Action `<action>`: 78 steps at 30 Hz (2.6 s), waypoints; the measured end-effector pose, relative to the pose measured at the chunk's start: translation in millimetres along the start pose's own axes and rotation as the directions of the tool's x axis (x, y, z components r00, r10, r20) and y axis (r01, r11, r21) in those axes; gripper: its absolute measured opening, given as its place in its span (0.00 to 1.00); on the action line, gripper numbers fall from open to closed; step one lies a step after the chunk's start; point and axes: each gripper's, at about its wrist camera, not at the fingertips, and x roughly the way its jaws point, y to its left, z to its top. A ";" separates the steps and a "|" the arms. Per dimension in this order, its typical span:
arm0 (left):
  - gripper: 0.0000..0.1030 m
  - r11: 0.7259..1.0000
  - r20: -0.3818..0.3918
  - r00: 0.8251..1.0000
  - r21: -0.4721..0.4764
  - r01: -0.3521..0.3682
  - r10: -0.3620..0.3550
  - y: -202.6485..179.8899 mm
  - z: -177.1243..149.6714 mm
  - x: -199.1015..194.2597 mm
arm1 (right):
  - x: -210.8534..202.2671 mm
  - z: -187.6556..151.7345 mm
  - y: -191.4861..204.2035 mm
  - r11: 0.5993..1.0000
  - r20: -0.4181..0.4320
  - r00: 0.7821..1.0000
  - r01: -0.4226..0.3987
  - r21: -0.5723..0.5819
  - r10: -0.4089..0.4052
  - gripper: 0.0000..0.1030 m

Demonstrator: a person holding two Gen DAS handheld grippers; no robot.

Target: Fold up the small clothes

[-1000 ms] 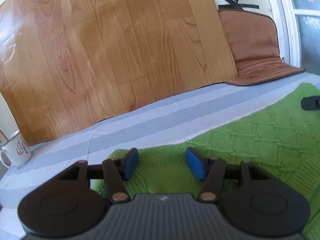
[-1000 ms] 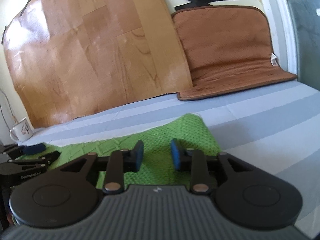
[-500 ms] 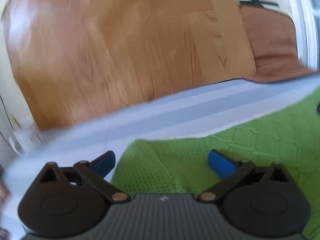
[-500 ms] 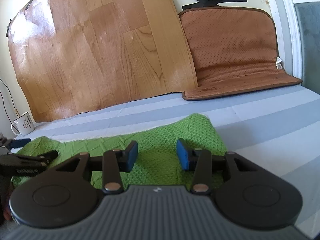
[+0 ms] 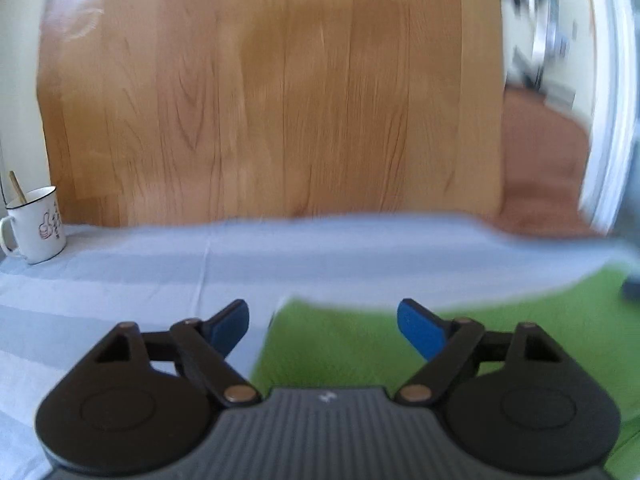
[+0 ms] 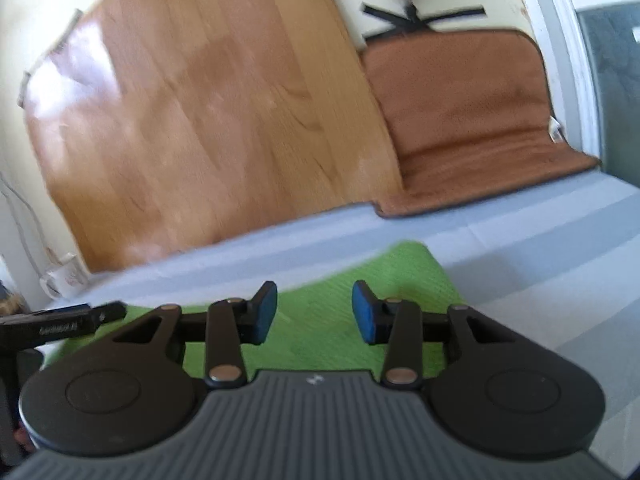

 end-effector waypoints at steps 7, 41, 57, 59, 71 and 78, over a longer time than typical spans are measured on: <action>0.77 0.958 0.125 0.954 -0.060 0.281 -0.273 4.5 3.4 -30.1 | -8.9 -7.3 40.8 0.983 -0.069 0.990 -0.129 -0.128 0.121 0.40; 0.46 0.911 -0.153 0.904 -0.179 0.372 -0.399 -6.1 -12.3 20.1 | -13.5 -22.2 -88.6 0.847 -0.178 0.973 -0.032 0.530 0.148 0.38; 0.37 0.756 0.274 0.895 -0.479 0.445 -0.353 117.6 12.0 -47.8 | 13.7 39.3 114.7 0.878 -0.195 0.860 -0.438 0.194 0.472 0.23; 0.37 0.748 0.297 0.894 -0.495 0.443 -0.334 127.5 11.0 -52.8 | 36.6 25.6 152.9 0.882 -0.281 0.837 -0.459 0.103 0.469 0.23; 0.39 0.776 0.233 0.892 -0.441 0.452 -0.387 111.0 12.1 -45.5 | 59.0 3.6 171.6 0.821 -0.355 0.763 -0.571 0.024 0.541 0.58; 0.36 0.836 0.120 0.931 -0.412 0.363 -0.345 94.1 11.6 -24.9 | 78.2 37.9 135.6 0.899 -0.267 0.869 -0.437 -0.016 0.417 0.22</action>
